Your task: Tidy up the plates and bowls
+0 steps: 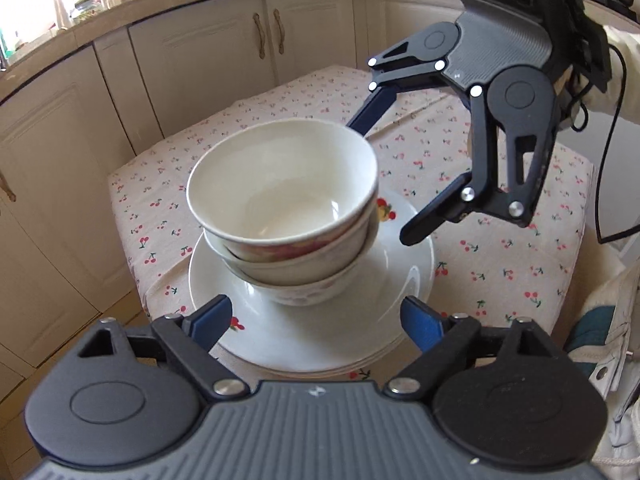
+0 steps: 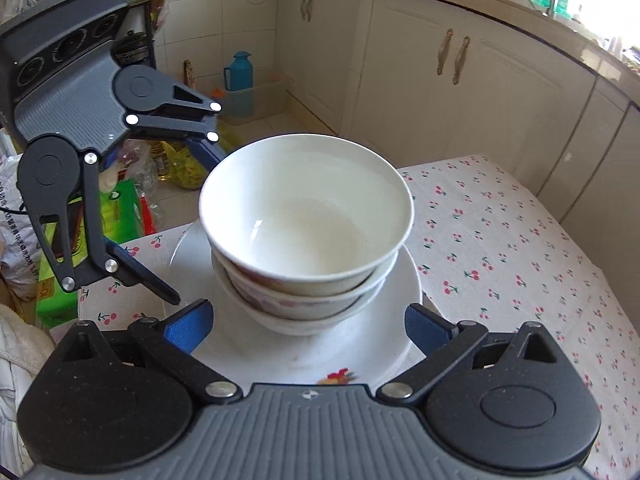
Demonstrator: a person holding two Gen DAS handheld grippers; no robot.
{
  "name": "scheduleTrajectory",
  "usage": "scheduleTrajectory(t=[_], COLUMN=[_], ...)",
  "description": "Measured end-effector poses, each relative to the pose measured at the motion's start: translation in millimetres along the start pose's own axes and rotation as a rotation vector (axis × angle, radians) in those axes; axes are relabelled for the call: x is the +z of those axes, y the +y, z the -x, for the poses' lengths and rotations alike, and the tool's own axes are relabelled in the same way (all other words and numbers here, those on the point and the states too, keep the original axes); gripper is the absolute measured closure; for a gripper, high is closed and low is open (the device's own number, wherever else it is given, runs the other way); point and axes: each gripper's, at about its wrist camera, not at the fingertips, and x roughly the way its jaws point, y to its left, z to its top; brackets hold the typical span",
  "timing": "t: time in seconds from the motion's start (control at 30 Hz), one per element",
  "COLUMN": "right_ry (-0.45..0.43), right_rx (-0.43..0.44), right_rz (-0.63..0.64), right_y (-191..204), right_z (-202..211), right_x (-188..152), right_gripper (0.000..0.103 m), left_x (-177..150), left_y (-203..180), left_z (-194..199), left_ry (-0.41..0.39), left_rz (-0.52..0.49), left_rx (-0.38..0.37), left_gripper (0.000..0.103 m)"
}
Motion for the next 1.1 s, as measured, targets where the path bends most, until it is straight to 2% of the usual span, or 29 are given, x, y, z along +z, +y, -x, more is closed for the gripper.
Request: scheduleTrajectory(t=[0.03, 0.17, 0.23, 0.3, 0.47, 0.6, 0.73, 0.9, 1.0, 1.1], right_ry=[0.002, -0.008, -0.039, -0.065, -0.085, -0.068, -0.073, -0.097, -0.111, -0.124], right_rx=[-0.049, -0.187, -0.227, -0.285, -0.406, -0.446, -0.509, -0.536, -0.539, -0.563], right_rz=[-0.014, -0.094, -0.135, -0.184, -0.326, -0.456, -0.53, -0.592, -0.612, -0.608], right_y=[3.1, 14.8, 21.3, 30.2, 51.6, 73.3, 93.7, 111.3, 118.4, 125.1], right_z=[8.1, 43.5, 62.3, 80.0, 97.8, 99.3, 107.0, 120.0, 128.1, 133.8], right_x=[-1.1, -3.0, -4.1, -6.6, -25.1, -47.8, -60.0, -68.2, -71.3, -71.6], right_gripper=[0.0, 0.0, 0.0, 0.0, 0.0, 0.0, 0.0, 0.0, 0.0, 0.0], left_x=[0.0, 5.4, 7.4, 8.2, -1.1, -6.9, -13.8, -16.8, -17.5, -14.9], left_y=[-4.9, -25.4, -37.0, -47.6, -70.3, -90.1, -107.4, -126.2, -132.8, -137.5], left_z=[8.4, 46.1, 62.9, 73.3, 76.7, 67.9, 77.7, 90.3, 98.8, 104.3], left_ry=[-0.03, -0.179, -0.258, -0.296, -0.301, -0.234, -0.23, -0.232, -0.266, -0.271], left_rz=[0.015, 0.076, 0.115, 0.147, 0.314, 0.421, 0.507, 0.545, 0.549, 0.54], left_rx=[0.029, 0.156, 0.236, 0.275, 0.294, 0.395, 0.442, 0.493, 0.467, 0.479], left_gripper=[0.005, 0.0, 0.001, 0.001, 0.001, 0.001, 0.001, 0.001, 0.001, 0.001])
